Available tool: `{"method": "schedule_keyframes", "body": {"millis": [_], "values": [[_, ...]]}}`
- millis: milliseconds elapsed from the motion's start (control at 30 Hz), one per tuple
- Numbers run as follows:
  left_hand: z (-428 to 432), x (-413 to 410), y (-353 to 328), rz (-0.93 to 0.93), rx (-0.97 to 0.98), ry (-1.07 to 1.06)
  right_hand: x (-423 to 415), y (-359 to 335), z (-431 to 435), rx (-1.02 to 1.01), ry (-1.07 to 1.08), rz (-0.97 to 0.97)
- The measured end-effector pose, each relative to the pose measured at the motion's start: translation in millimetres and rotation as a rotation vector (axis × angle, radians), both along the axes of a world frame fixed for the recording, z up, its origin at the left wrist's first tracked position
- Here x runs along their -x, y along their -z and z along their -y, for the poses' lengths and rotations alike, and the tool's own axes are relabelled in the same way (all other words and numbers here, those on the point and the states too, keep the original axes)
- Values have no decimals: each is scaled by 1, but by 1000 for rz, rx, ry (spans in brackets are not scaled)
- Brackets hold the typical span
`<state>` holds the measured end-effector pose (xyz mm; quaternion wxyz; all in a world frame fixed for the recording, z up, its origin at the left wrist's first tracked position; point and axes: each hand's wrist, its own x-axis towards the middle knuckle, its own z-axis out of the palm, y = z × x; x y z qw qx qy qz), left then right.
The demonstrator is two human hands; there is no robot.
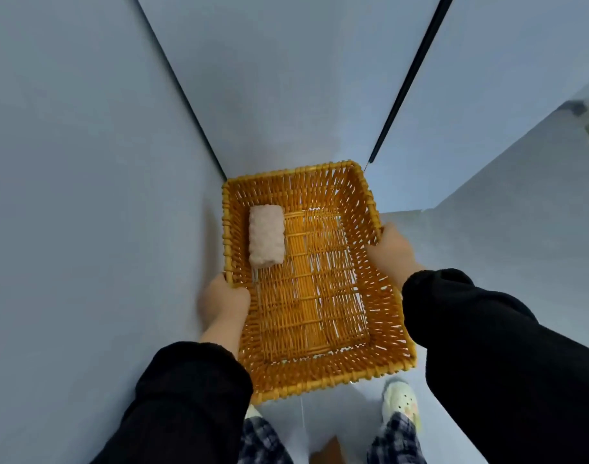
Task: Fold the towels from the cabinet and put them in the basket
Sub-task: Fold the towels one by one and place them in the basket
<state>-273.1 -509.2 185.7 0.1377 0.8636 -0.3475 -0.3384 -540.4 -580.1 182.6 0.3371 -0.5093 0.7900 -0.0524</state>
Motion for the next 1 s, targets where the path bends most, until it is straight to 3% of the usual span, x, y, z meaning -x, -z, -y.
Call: {"method": "schedule_keyframes", "body": {"millis": [167, 500, 767, 1000], "values": [[-7, 20, 116, -89, -15, -91, 21, 94, -23, -27, -30, -43], [-17, 18, 327, 33, -99, -41, 22, 304, -67, -107, -27, -96], [-39, -4, 438, 40, -160, -88, -3, 413, -84, -170, -52, -76], [-52, -3, 476, 49, -168, -79, -8, 456, -106, -149, -13, -59]]}}
